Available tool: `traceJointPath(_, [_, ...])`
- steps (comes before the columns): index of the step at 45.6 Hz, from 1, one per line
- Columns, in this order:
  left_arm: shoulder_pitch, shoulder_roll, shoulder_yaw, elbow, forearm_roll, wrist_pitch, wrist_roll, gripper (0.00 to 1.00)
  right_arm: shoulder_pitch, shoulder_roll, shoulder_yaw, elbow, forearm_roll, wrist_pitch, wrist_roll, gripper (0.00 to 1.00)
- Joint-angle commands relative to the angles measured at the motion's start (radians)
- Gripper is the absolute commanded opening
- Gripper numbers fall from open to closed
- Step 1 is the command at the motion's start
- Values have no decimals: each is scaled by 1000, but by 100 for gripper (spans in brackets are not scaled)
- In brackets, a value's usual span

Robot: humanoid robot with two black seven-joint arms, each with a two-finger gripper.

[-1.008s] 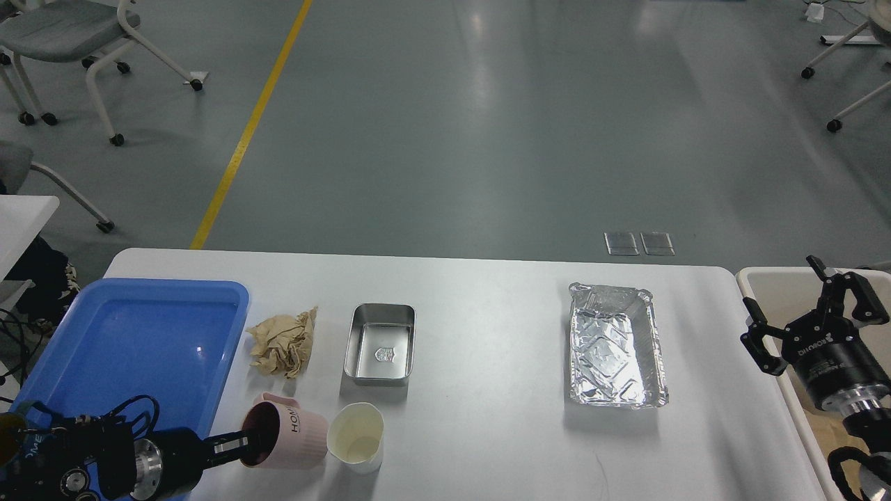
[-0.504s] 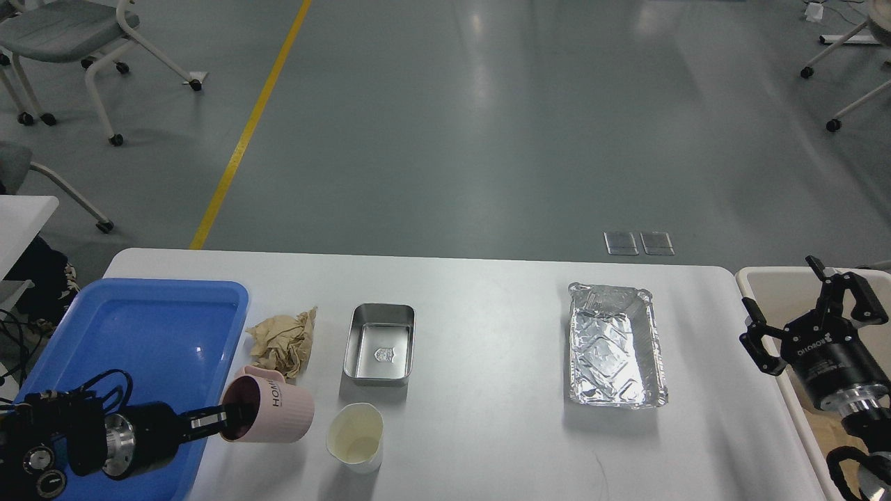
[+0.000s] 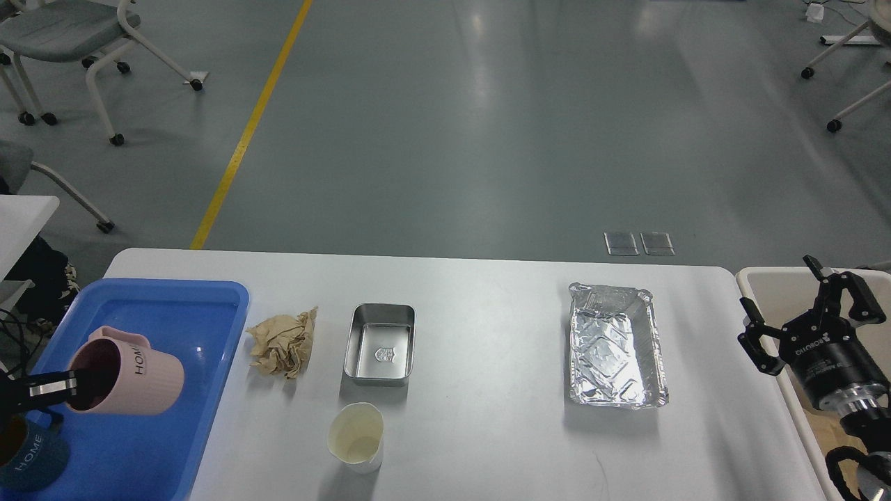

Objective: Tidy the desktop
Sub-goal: 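Lift the pink mug with the left gripper and set it in the blue tray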

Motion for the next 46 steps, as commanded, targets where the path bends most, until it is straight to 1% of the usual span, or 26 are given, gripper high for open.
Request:
traceJointPath(1, [5, 33, 12, 3, -3, -1, -3, 0, 3, -1, 0, -1, 0, 1, 1, 100])
traceJointPath(9, [34, 14, 25, 23, -6, 17, -2, 0, 7, 2, -1, -4, 0, 3, 1, 100])
traceJointPath(13, [38, -20, 35, 59, -5, 33, -2, 0, 6, 1, -1, -4, 0, 3, 1, 100])
traceJointPath(21, [60, -52, 55, 138, -3, 31, -3, 0, 6, -1, -1, -5, 0, 3, 1, 100])
traceJointPath(27, [63, -112, 64, 213, 12, 33, -3, 0, 4, 4, -1, -5, 0, 3, 1, 100])
traceJointPath(34, [74, -214, 91, 324, 18, 37, -2, 0, 4, 4, -1, -7, 0, 3, 1, 100])
traceJointPath(40, [80, -267, 94, 347, 20, 39, -2, 0, 4, 4, -1, -7, 0, 3, 1, 100])
traceJointPath(46, [97, -279, 94, 368, 32, 50, -2, 0, 4, 2, 0, -8, 0, 3, 1, 100])
